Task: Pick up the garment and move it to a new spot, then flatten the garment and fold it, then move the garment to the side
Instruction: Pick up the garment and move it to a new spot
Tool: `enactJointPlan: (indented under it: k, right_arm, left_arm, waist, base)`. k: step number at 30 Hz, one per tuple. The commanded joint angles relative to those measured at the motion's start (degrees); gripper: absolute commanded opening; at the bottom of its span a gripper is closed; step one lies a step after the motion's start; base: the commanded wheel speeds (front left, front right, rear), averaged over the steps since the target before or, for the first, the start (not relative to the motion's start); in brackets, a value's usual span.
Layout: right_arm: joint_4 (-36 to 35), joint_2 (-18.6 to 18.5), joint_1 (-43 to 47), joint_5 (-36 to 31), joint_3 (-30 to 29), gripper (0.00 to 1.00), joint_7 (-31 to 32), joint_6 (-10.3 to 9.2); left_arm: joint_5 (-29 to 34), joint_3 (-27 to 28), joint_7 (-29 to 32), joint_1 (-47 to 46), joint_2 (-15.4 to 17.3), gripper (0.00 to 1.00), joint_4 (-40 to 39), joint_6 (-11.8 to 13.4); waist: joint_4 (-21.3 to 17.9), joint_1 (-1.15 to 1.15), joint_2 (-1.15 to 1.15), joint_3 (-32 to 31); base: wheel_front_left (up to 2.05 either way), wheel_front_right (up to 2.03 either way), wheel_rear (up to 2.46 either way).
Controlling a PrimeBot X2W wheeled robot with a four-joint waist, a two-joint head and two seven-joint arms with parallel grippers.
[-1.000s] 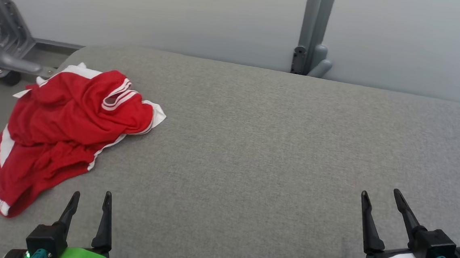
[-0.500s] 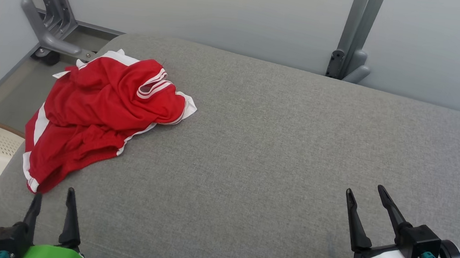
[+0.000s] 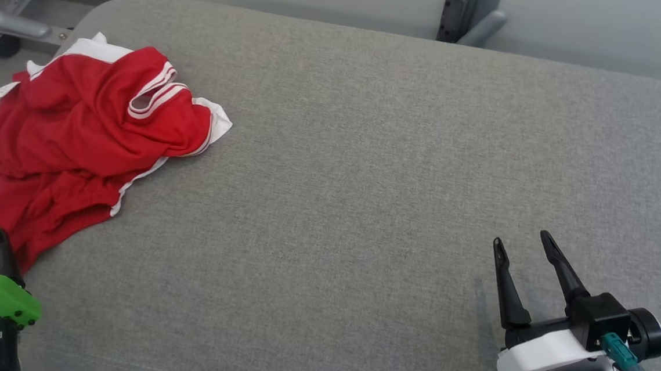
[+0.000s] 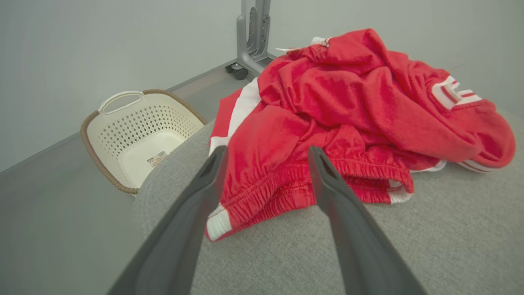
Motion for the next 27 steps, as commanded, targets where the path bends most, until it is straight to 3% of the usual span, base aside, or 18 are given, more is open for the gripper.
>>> enactJointPlan:
  k: [1, 8, 11, 12, 13, 20, 27]
  right_arm:
    - [0.0, -0.4, -1.0, -0.2, 0.0, 1.0, -0.2, -0.02]
    - [0.7, -0.3, -2.3, -0.1, 0.9, 1.0, -0.2, -0.02]
    - [0.8, -0.2, -2.5, 0.0, 0.8, 1.0, -0.2, -0.02]
    - [0.9, -0.2, -2.5, 0.1, 0.8, 1.0, -0.2, -0.02]
    - [0.9, -0.3, -2.4, 0.1, 0.8, 1.0, -0.2, -0.02]
    - [1.3, -0.2, -2.3, 0.2, 0.6, 1.0, -0.2, -0.02]
    - [1.9, 0.0, 0.0, 0.8, 0.5, 1.0, -0.2, -0.02]
  left_arm:
    - [-0.2, 0.3, 1.6, -2.2, 1.5, 1.0, 2.5, 0.5]
    - [-4.0, 1.0, 6.1, -7.0, 4.5, 1.0, 12.0, -1.6]
    - [-5.3, 0.9, 6.6, -7.9, 4.4, 1.0, 13.9, -2.4]
    - [-6.4, 1.0, 6.8, -8.2, 4.3, 0.38, 14.8, -2.6]
    - [-6.9, 1.2, 6.8, -8.4, 4.6, 0.0, 15.5, -2.8]
    - [-11.2, -2.1, 5.3, -7.5, 5.6, 0.0, 14.4, -3.2]
    - [-15.9, -7.6, 6.8, -2.4, 8.2, 0.0, 2.8, -3.2]
  waist:
    - [-3.7, 0.0, 0.59, 4.2]
    - [-5.9, 0.0, 0.59, 6.3]
    - [-6.2, 0.0, 0.59, 6.4]
    - [-6.3, 0.0, 0.59, 6.4]
    - [-6.4, 0.0, 0.59, 6.3]
    - [-6.7, 0.0, 0.59, 5.1]
    - [-5.4, 0.0, 0.59, 1.5]
  base:
    - [0.0, 0.0, 0.0]
    - [0.0, 0.0, 0.0]
    - [0.0, 0.0, 0.0]
    - [0.0, 0.0, 0.0]
    - [0.0, 0.0, 0.0]
    - [0.0, 0.0, 0.0]
    - [0.0, 0.0, 0.0]
